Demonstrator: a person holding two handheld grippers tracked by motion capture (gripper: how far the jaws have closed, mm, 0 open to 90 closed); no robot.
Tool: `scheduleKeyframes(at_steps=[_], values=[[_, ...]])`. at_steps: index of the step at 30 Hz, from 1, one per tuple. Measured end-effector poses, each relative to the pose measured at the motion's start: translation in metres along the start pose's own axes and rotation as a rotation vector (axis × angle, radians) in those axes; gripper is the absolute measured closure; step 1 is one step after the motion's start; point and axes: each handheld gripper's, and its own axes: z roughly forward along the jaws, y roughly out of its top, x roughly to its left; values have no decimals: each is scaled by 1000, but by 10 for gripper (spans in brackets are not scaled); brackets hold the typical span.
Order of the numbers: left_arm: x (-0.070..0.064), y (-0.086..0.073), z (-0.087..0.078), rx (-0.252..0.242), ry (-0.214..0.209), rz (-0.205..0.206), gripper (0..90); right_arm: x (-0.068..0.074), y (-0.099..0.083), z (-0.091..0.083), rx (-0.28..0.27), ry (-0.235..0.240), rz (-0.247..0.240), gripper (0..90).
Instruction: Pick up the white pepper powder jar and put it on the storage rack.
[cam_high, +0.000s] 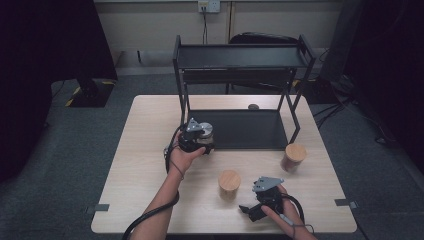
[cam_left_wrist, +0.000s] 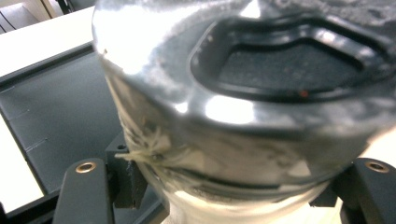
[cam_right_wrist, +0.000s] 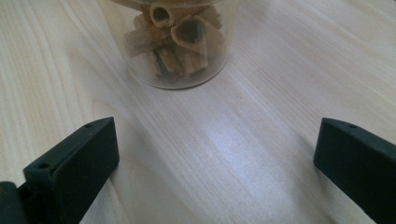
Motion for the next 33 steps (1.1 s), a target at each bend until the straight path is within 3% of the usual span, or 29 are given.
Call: scheduleKeyframes(at_steps=[33], values=[[7, 17, 26, 15, 51, -22, 309, 0, 0, 0, 0, 0, 0, 0]])
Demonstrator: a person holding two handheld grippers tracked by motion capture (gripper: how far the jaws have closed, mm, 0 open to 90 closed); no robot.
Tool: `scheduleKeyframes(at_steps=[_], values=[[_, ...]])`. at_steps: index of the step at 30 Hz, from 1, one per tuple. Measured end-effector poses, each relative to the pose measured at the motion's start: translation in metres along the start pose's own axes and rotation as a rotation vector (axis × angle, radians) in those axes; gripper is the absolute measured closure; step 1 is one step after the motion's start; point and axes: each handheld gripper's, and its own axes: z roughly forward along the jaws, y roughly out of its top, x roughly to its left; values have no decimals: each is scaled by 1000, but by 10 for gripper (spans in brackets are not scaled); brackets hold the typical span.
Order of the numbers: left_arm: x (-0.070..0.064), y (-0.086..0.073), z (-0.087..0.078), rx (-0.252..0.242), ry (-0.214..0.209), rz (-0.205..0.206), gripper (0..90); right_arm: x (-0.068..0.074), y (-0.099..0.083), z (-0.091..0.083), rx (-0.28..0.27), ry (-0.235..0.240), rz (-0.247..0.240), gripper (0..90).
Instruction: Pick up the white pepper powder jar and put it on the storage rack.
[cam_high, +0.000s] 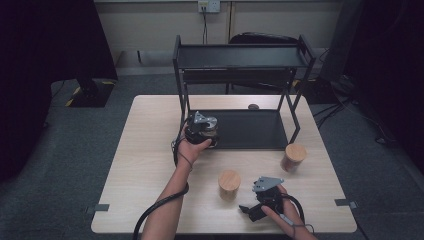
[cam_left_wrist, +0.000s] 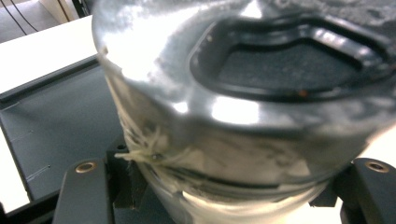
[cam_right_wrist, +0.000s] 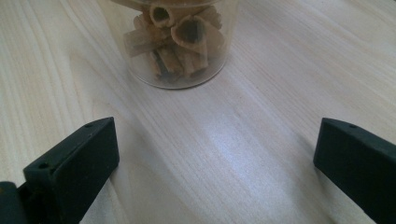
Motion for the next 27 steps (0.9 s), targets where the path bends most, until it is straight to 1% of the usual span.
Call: scheduleKeyframes(at_steps=[12, 15, 17, 27], values=[[2, 2, 13, 17, 22, -11, 310, 0, 0, 0, 0, 0, 0, 0], [3, 3, 17, 13, 31, -17, 310, 0, 0, 0, 0, 0, 0, 0], [5, 4, 18, 20, 37, -12, 309, 0, 0, 0, 0, 0, 0, 0], [9, 5, 24, 22, 72, -23, 309, 0, 0, 0, 0, 0, 0, 0]])
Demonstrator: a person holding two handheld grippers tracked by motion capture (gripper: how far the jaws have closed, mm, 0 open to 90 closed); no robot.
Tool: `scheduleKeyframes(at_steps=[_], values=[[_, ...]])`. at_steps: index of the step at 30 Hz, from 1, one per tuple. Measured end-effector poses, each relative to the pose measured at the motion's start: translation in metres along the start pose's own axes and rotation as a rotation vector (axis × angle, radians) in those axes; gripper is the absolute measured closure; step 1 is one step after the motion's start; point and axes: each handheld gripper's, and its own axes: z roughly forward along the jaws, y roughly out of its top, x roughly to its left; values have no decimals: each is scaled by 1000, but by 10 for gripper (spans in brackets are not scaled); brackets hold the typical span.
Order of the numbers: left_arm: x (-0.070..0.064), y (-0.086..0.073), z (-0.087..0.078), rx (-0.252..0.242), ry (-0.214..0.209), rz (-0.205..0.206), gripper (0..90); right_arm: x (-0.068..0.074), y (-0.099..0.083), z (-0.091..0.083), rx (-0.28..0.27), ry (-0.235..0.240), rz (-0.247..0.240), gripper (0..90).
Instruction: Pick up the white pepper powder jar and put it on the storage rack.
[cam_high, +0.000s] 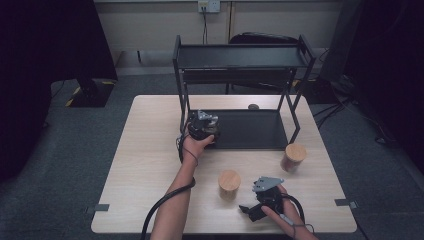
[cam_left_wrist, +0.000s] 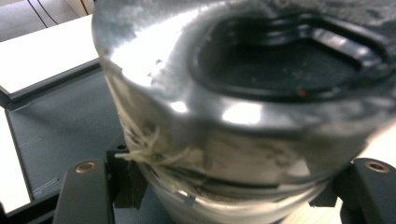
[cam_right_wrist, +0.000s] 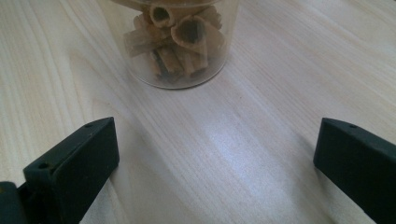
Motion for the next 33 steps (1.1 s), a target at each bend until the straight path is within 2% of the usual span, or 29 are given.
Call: scheduleKeyframes(at_steps=[8, 17, 33], values=[[2, 3, 4, -3, 25, -19, 309, 0, 0, 0, 0, 0, 0, 0], [3, 3, 11, 16, 52, -15, 310, 0, 0, 0, 0, 0, 1, 0], [4, 2, 21, 19, 74, -38, 310, 0, 0, 0, 0, 0, 2, 0]])
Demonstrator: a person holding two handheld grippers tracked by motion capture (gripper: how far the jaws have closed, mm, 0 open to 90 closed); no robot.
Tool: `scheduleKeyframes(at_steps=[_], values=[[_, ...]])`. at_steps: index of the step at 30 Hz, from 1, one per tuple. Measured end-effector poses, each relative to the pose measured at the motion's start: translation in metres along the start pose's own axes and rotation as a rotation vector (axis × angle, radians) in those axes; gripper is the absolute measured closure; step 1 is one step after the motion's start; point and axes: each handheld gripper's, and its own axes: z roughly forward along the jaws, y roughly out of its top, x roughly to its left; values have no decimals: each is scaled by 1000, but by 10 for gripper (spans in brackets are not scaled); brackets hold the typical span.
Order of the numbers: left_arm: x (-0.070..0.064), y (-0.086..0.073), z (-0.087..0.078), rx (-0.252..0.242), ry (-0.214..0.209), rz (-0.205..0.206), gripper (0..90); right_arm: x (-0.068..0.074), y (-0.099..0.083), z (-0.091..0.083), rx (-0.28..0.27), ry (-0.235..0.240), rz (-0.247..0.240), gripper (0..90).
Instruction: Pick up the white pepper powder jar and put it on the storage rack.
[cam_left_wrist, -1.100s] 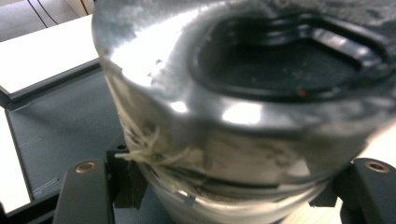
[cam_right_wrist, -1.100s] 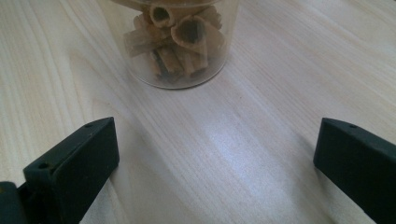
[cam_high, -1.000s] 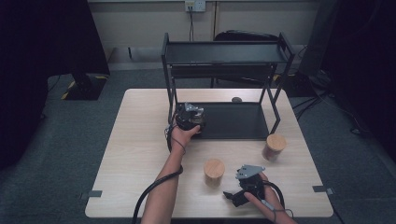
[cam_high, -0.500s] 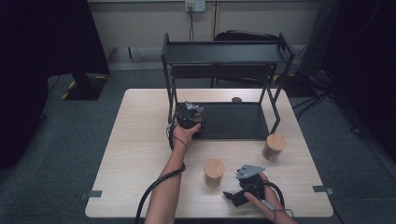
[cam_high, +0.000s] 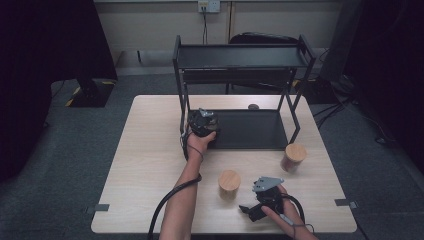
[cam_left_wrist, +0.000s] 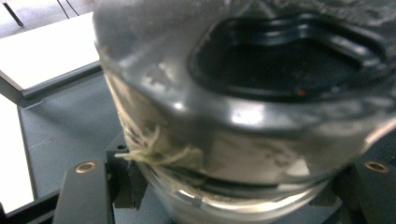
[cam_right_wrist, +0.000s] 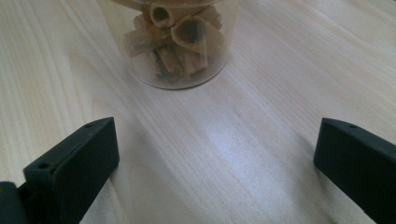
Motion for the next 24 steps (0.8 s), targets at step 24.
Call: scheduleKeyframes(at_steps=[24], values=[[-2, 1, 4, 33, 29, 10, 305, 0, 0, 0, 0, 0, 0, 0]])
